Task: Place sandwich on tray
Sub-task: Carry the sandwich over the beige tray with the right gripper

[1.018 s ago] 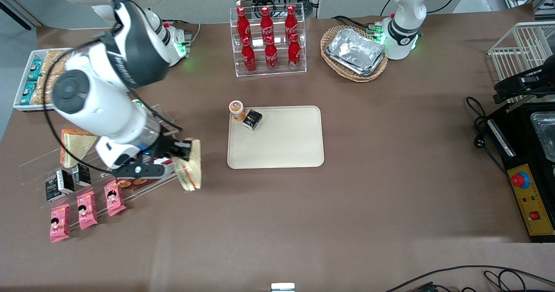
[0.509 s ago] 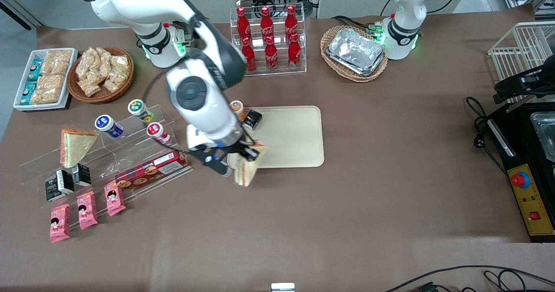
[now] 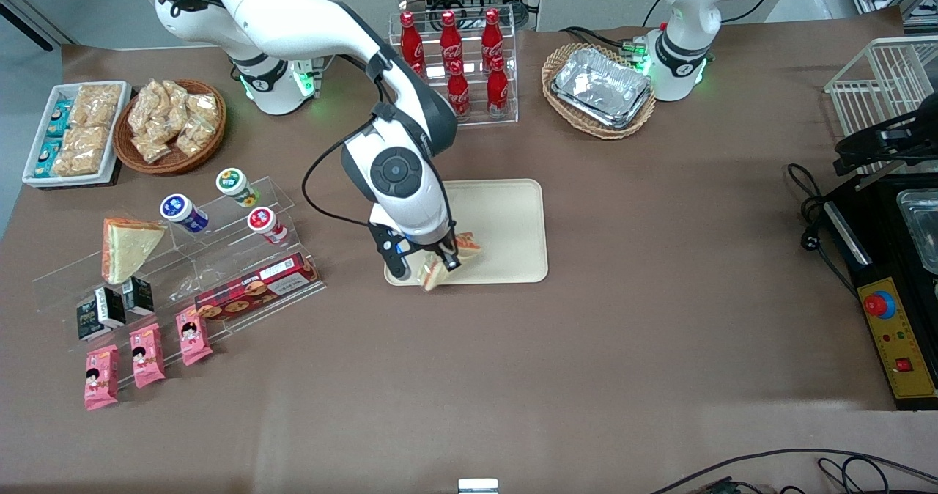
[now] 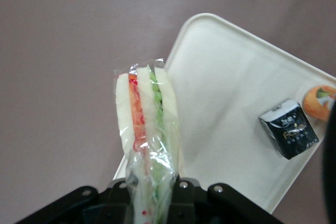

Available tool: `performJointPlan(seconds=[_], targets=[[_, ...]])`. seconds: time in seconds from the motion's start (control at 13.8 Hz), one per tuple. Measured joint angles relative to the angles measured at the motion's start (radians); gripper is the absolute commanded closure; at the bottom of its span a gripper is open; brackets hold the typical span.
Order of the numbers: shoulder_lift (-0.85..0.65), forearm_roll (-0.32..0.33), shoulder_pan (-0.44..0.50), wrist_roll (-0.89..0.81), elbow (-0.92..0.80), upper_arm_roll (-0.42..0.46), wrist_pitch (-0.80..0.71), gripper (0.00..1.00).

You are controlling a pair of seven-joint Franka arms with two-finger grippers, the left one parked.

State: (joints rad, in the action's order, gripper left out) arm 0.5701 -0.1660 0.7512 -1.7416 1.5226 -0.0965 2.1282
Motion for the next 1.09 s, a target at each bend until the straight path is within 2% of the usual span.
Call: performJointPlan(seconds=[0.36,0.65,1.09], targets=[[0.000,0.000,0.006,-0.273,0.043,-0.001,0.008,1.00],[0.041,0.000,0.058,-0.464,0.061,0.000,0.109,1.00],[0.107,0.000,0.137,-0.563,0.067,-0.001,0.175,1.00]])
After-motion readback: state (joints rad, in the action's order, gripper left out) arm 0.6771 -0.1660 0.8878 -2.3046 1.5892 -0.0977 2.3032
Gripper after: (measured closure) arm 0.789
